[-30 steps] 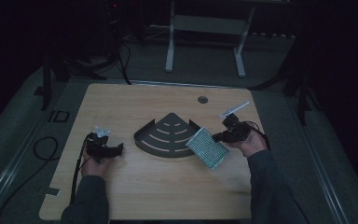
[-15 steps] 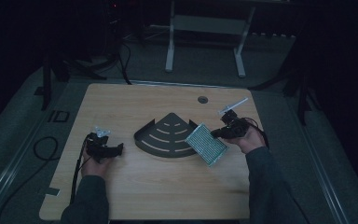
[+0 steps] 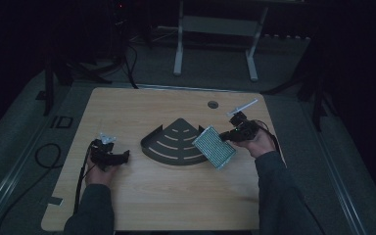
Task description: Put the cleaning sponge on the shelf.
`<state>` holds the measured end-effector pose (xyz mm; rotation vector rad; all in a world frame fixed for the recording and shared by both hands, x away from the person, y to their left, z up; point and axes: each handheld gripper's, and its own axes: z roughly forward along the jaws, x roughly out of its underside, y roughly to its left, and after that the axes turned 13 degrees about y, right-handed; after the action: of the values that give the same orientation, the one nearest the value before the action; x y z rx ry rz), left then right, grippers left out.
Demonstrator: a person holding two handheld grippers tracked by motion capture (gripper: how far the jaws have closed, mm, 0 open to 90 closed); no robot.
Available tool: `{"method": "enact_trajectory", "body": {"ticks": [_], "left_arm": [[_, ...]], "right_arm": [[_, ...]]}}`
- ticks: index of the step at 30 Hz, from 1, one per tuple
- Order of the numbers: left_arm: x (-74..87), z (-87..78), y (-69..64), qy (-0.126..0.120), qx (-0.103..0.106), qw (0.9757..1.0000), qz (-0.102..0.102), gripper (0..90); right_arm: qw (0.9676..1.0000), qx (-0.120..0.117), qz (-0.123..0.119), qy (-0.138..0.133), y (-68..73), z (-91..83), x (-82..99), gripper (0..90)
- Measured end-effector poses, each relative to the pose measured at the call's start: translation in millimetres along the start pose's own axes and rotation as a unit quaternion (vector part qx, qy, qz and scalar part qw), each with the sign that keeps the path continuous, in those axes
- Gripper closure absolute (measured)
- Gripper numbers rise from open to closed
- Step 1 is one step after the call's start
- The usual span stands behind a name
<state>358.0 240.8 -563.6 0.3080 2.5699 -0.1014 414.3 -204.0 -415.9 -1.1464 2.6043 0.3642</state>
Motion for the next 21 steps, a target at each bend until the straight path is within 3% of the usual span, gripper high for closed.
{"method": "enact_trajectory", "body": {"ticks": [21], "left_arm": [[-0.1, 0.1, -0.1, 0.0, 0.0, 1.0, 0.0, 11.9]], "right_arm": [[1.0, 0.005, -0.007, -0.005, -6.1, 5.3, -15.5, 89.6]]}}
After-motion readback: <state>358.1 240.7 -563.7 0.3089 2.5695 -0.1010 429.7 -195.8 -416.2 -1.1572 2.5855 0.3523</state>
